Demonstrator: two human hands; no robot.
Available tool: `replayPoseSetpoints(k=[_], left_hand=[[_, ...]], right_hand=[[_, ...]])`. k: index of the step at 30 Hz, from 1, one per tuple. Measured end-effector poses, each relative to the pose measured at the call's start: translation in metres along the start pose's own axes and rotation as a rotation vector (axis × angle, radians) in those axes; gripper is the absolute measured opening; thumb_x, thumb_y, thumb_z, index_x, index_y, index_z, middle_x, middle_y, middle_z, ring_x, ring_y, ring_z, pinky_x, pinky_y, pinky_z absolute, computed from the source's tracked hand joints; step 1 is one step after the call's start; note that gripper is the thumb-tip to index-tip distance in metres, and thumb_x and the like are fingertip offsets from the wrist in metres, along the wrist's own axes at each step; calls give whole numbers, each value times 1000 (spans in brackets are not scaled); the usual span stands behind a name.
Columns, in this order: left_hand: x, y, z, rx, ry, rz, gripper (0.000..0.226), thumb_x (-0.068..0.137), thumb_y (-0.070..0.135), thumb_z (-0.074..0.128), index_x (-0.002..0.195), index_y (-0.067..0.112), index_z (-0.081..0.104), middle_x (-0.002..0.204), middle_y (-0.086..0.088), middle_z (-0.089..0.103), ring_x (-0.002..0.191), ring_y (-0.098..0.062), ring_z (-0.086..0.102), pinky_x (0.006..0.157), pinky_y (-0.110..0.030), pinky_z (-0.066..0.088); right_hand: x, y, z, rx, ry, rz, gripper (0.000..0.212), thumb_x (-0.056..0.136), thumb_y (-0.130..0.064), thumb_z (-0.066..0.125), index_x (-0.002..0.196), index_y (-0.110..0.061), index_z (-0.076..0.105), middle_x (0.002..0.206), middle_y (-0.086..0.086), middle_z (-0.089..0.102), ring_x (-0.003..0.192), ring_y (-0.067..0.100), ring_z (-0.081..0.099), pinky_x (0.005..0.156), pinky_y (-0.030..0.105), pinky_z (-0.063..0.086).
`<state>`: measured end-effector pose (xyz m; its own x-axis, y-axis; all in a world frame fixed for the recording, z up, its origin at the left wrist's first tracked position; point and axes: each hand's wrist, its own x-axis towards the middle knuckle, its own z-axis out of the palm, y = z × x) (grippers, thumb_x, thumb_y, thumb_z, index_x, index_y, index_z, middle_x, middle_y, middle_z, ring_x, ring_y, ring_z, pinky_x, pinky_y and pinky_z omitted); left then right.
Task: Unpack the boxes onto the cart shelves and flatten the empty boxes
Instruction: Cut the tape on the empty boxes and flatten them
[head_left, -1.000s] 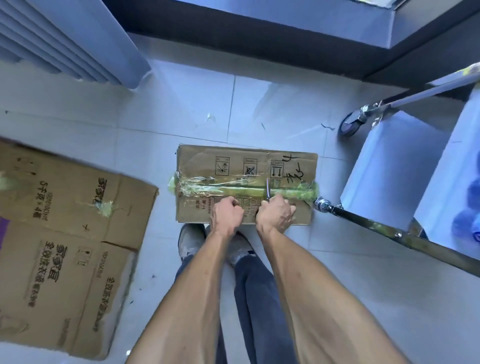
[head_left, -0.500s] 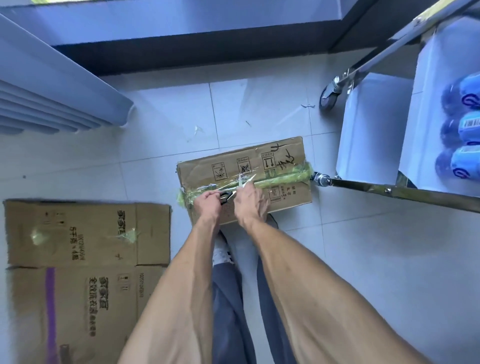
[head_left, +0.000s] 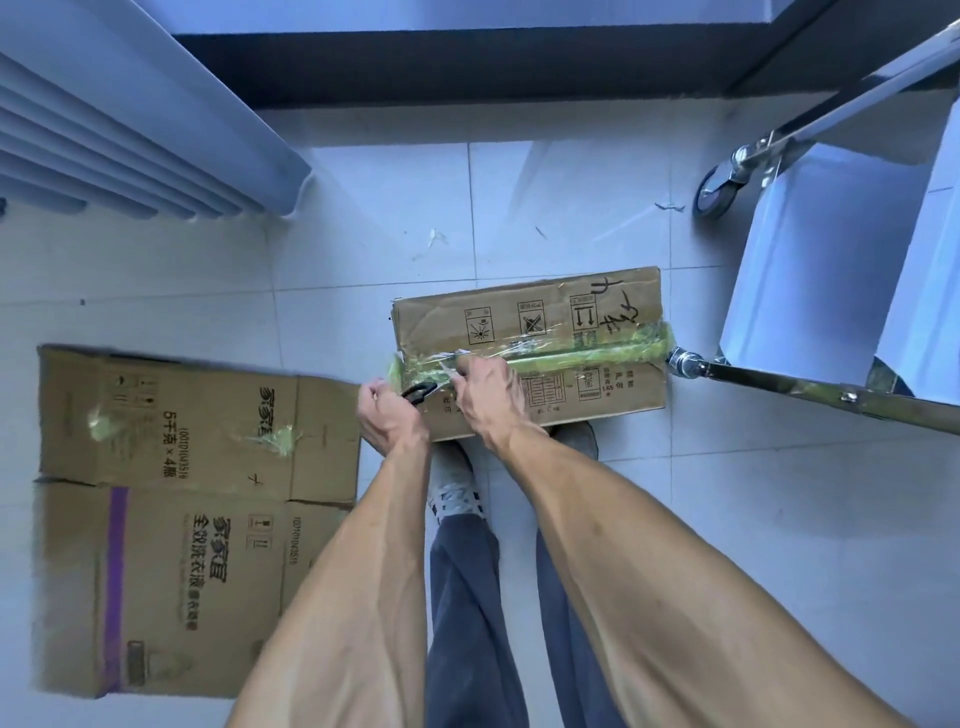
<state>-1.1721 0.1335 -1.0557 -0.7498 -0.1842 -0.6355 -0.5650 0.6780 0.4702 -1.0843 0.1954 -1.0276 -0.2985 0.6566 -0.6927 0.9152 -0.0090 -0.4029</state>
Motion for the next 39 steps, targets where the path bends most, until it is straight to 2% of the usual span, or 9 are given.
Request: replayPoseSetpoints(k=[3, 6, 10, 15, 20, 25, 30, 34, 39], left_hand=[[8, -9, -11, 159, -3, -50, 40, 93, 9, 42, 121, 18, 69, 127, -4, 66, 116, -28, 59, 88, -26, 41], [16, -5, -12, -100, -99, -97, 23, 95, 25, 49, 90, 17, 69, 93, -3, 67, 89, -24, 59, 71, -29, 40], [27, -5, -15, -413, -136, -348, 54, 99, 53, 37, 112, 10, 67, 99, -7, 69, 89, -25, 68, 79, -30, 45], [22, -6, -8, -353, -81, -293, 21, 91, 18, 58, 72, 14, 62, 77, 0, 64, 80, -23, 60, 59, -20, 40], [19, -7, -8, -348, -227, -385, 46, 101, 48, 32, 105, 18, 68, 108, 0, 66, 107, -19, 60, 90, -28, 44], [19, -9, -6, -138, -202, -248, 52, 101, 43, 26, 119, 18, 69, 113, -5, 69, 99, -21, 64, 82, -33, 48], [15, -11, -10, -141, -258, -301, 58, 101, 46, 20, 119, 19, 68, 112, -7, 68, 93, -18, 64, 77, -32, 48], [10, -10, -9, 15, -149, -97, 51, 100, 46, 27, 127, 26, 65, 134, -4, 60, 115, -25, 60, 107, -43, 43], [2, -6, 4, 382, -265, 88, 43, 101, 35, 38, 136, 21, 58, 142, -7, 54, 128, -31, 50, 109, -45, 38]], right_hand=[[3, -5, 10, -60, -52, -51, 23, 101, -21, 51, 82, -10, 57, 65, 3, 55, 60, 21, 55, 46, 23, 37], [10, -9, 10, -53, -74, -36, 23, 101, -23, 51, 84, -12, 63, 64, 2, 53, 59, 18, 53, 47, 20, 34], [13, -8, 4, -41, -83, -59, 22, 99, -22, 52, 92, -13, 71, 75, 10, 64, 68, 23, 58, 62, 25, 46], [8, -16, 8, 3, -115, -84, 23, 98, -21, 53, 90, -10, 71, 82, 15, 69, 75, 27, 64, 71, 32, 55], [18, -23, 9, -52, -103, -62, 24, 96, -24, 53, 95, -10, 72, 87, 16, 67, 81, 30, 63, 67, 28, 48], [22, -26, 10, -144, -61, -79, 20, 95, -21, 54, 91, -8, 69, 77, 10, 58, 75, 28, 61, 64, 27, 46], [15, -27, 10, -113, -33, -39, 16, 93, -18, 58, 91, -6, 68, 79, 11, 59, 75, 27, 61, 61, 27, 45], [18, -14, 3, -25, -34, 81, 16, 95, -13, 54, 91, -5, 68, 80, 10, 64, 75, 26, 65, 61, 28, 51], [25, 17, -27, -9, 21, 197, 20, 97, -2, 49, 83, 1, 64, 69, 9, 60, 67, 23, 65, 56, 32, 58]])
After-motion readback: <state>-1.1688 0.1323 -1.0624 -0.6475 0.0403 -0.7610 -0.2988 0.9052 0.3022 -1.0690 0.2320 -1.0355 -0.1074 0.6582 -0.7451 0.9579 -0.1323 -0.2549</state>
